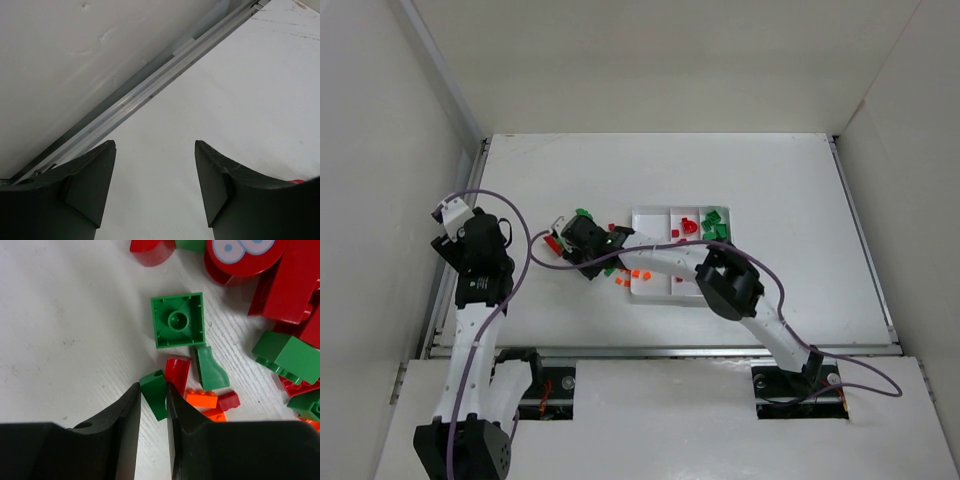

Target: Sort the legos into containers by color

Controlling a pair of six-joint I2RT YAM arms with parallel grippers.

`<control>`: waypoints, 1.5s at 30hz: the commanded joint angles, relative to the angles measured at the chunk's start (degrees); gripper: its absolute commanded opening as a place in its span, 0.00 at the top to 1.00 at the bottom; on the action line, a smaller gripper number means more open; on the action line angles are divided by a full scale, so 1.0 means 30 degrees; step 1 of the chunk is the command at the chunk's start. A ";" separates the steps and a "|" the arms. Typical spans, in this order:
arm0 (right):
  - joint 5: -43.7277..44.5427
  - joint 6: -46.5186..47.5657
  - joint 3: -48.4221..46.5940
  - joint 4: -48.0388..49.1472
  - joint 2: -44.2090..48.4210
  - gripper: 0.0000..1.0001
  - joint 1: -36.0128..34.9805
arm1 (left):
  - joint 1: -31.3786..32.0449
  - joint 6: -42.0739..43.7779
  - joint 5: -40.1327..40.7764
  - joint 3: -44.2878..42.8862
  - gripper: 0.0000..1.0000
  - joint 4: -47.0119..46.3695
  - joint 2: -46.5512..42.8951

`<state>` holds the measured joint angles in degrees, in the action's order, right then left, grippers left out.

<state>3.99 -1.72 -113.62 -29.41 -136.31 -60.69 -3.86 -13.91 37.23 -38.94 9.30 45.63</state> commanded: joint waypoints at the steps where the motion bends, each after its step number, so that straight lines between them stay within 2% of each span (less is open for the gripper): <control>1: -0.0888 0.0103 0.0902 -0.0305 0.1019 0.98 -0.0016 | -0.0091 0.0243 -0.0136 0.0351 0.39 -0.0844 -0.0502; 4: -0.1066 0.0103 0.1134 -0.0131 0.1927 1.00 -0.0016 | -0.0091 0.0243 -0.0573 0.0352 0.39 -0.0844 -0.0910; 10: -0.0658 -0.1651 0.3329 0.1597 0.6759 1.00 0.1124 | -0.0472 0.0594 -0.2623 0.1143 0.40 -0.1489 -0.2577; 14: 0.0364 -0.3614 0.6547 0.2124 0.9981 1.00 0.3667 | -0.0648 0.0799 -0.4876 0.1990 0.43 -0.2306 -0.3808; 15: 0.0660 -0.3937 0.8412 0.2301 1.1351 1.00 0.4111 | -0.0648 0.0799 -0.5346 0.1993 0.45 -0.2570 -0.3986; 17: 0.1129 -0.5107 1.0238 0.2535 1.2618 1.00 0.5164 | -0.0823 0.0973 -0.6869 0.2489 0.45 -0.2747 -0.4249; 22: 0.0750 -0.7541 1.6004 0.4057 1.6248 1.00 0.9880 | -0.0823 0.1327 -0.8952 0.3163 0.45 -0.3159 -0.4633; 25: 0.0194 -0.7953 1.7188 0.4850 1.6726 1.00 1.1812 | -0.0823 0.1327 -0.9567 0.3165 0.45 -0.3538 -0.4633; 28: 0.0194 -0.7953 1.7191 0.4852 1.6494 1.00 1.2754 | -0.0823 0.1327 -0.9804 0.3341 0.43 -0.3539 -0.4633; 32: 0.0194 -0.7223 1.6462 0.4415 1.5266 0.99 1.2992 | -0.0823 0.1327 -0.9979 0.3516 0.43 -0.3539 -0.4807; 33: 0.0194 -0.7018 1.6284 0.4412 1.5058 0.97 1.2992 | -0.0823 0.1501 -0.9979 0.3516 0.43 -0.3539 -0.4808; 36: 0.0370 -0.7016 1.5787 0.3914 1.4648 0.71 1.2992 | -0.0823 0.1503 -0.9804 0.3516 0.43 -0.3539 -0.5013; 37: 0.0370 -0.6813 1.5785 0.3914 1.4646 0.60 1.2992 | -0.0823 0.1503 -0.9804 0.3516 0.43 -0.3539 -0.5013; 38: 0.0370 -0.6811 1.5785 0.3914 1.4646 0.45 1.2992 | -0.0823 0.1503 -0.9804 0.3516 0.43 -0.3539 -0.5187; 41: 0.0545 -0.6577 1.5374 0.3533 1.4646 0.31 1.2992 | -0.0823 0.1503 -0.9804 0.3692 0.42 -0.3539 -0.5189; 45: 0.1245 -0.5144 1.4001 0.2891 1.4822 0.24 1.1736 | -0.0823 0.1503 -0.9628 0.3692 0.41 -0.3715 -0.5365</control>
<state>5.96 -20.62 -66.70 -20.84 -92.95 -22.72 -6.13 -9.82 8.23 -28.47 1.76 30.35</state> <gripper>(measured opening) 0.747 0.593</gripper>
